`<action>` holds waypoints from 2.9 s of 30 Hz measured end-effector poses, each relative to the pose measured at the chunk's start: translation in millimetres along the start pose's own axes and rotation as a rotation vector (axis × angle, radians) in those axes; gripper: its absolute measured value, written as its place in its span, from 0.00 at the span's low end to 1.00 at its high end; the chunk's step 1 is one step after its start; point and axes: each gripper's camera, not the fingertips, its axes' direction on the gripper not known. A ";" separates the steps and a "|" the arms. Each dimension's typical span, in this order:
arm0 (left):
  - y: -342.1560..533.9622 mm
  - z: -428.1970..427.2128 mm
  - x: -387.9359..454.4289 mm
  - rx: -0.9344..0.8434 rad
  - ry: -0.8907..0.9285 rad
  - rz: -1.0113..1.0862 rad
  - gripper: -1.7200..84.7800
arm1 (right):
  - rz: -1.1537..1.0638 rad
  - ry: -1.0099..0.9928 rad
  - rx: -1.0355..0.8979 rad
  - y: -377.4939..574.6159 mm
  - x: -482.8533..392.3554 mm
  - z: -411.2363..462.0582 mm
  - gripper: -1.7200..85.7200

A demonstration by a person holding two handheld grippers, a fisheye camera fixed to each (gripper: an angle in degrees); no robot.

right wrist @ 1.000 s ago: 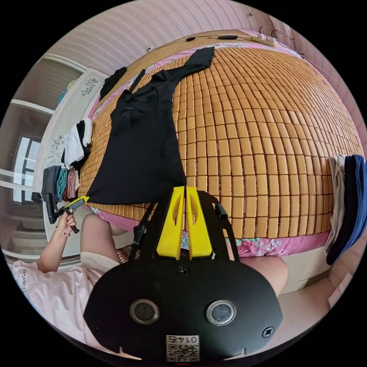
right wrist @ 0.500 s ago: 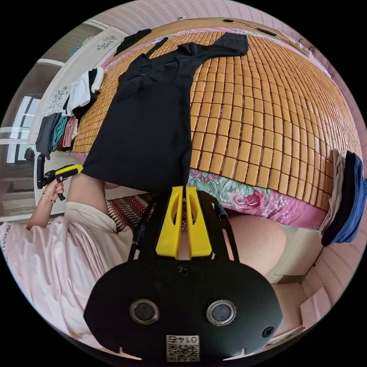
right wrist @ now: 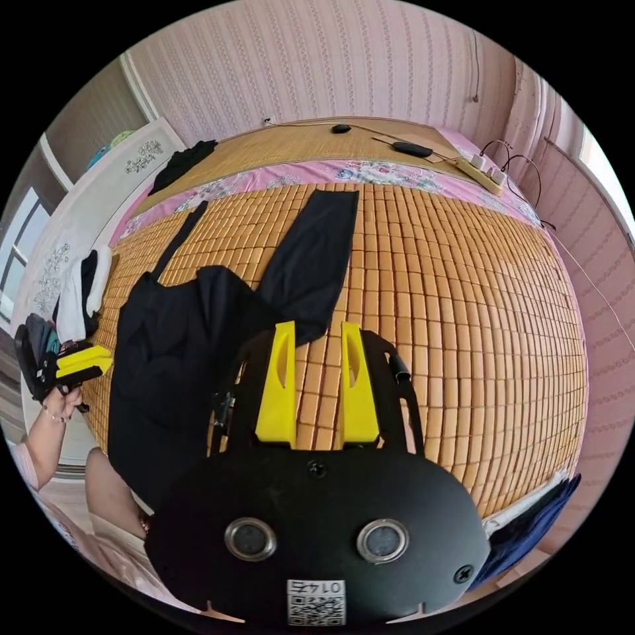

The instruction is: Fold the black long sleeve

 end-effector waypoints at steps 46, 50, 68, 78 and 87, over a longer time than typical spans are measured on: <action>-209.2 206.6 98.8 -0.146 -0.036 0.217 0.01 | 0.592 0.207 -0.106 211.8 139.1 -222.1 0.03; -224.3 212.3 103.1 -0.098 -0.070 0.222 0.01 | 0.529 0.228 -0.107 191.3 171.4 -211.1 0.05; -237.6 261.5 102.1 -0.230 -0.096 0.195 0.01 | 0.589 0.171 -0.155 179.9 202.3 -133.8 0.04; -241.6 251.8 91.0 -0.202 0.007 0.114 0.01 | 0.563 0.034 -0.155 177.5 184.4 -211.3 0.04; -235.4 258.5 85.9 -0.267 -0.013 0.124 0.01 | 0.530 0.142 -0.324 139.4 183.5 -140.1 0.12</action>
